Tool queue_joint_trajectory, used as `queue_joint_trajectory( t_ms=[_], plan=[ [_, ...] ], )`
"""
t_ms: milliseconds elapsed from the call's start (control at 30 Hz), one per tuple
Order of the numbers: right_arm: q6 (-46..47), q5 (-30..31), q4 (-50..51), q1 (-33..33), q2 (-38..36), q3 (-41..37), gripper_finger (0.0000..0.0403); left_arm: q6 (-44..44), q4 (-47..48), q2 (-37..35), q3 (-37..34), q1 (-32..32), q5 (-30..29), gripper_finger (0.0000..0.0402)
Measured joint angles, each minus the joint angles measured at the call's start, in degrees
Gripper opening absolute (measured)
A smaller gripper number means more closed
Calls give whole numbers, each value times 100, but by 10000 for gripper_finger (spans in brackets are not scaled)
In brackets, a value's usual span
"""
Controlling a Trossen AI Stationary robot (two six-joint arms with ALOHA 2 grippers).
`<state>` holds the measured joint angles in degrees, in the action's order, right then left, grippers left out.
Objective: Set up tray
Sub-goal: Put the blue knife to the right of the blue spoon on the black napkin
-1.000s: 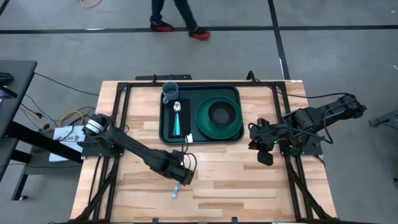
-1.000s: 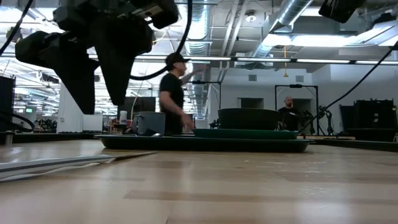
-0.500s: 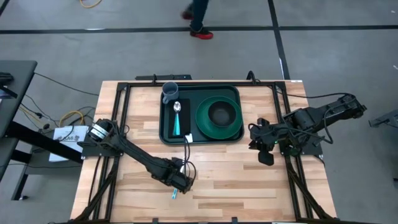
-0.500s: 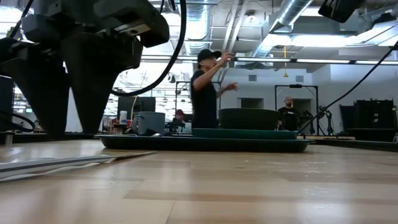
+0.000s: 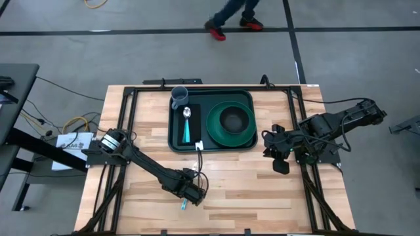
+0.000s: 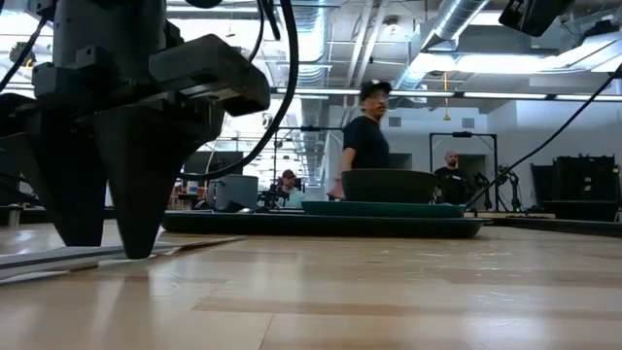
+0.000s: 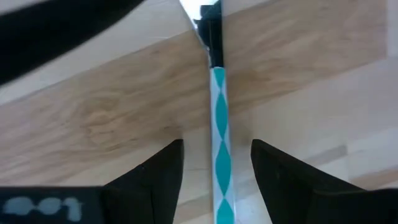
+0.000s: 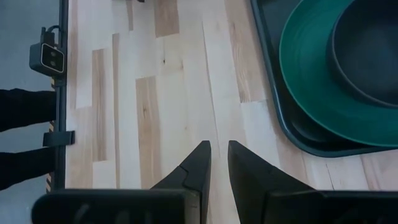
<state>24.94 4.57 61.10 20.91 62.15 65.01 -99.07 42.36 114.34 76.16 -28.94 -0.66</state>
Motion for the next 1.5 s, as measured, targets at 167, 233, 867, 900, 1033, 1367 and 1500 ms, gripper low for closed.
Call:
queue_joint_trajectory(
  t_ms=[167,233,867,900,1033,1367,1500],
  plan=[
    [1,-1,15,0,-2,2,47,20,-36,11,-2,-1,-53,183],
    [1,-1,15,0,-2,2,47,20,-43,16,-2,-1,-57,183],
    [-10,3,22,0,-2,2,47,12,111,173,-8,-49,-29,32],
    [-10,3,22,0,-2,2,47,11,128,173,-6,-49,-30,22],
    [-10,5,30,0,-2,2,47,11,167,173,-2,-49,-15,16],
    [-140,10,35,0,-2,2,47,70,748,167,403,-75,-153,11],
    [-161,21,60,-4,-2,2,47,151,1253,57,852,-75,-389,11]
  ],
)
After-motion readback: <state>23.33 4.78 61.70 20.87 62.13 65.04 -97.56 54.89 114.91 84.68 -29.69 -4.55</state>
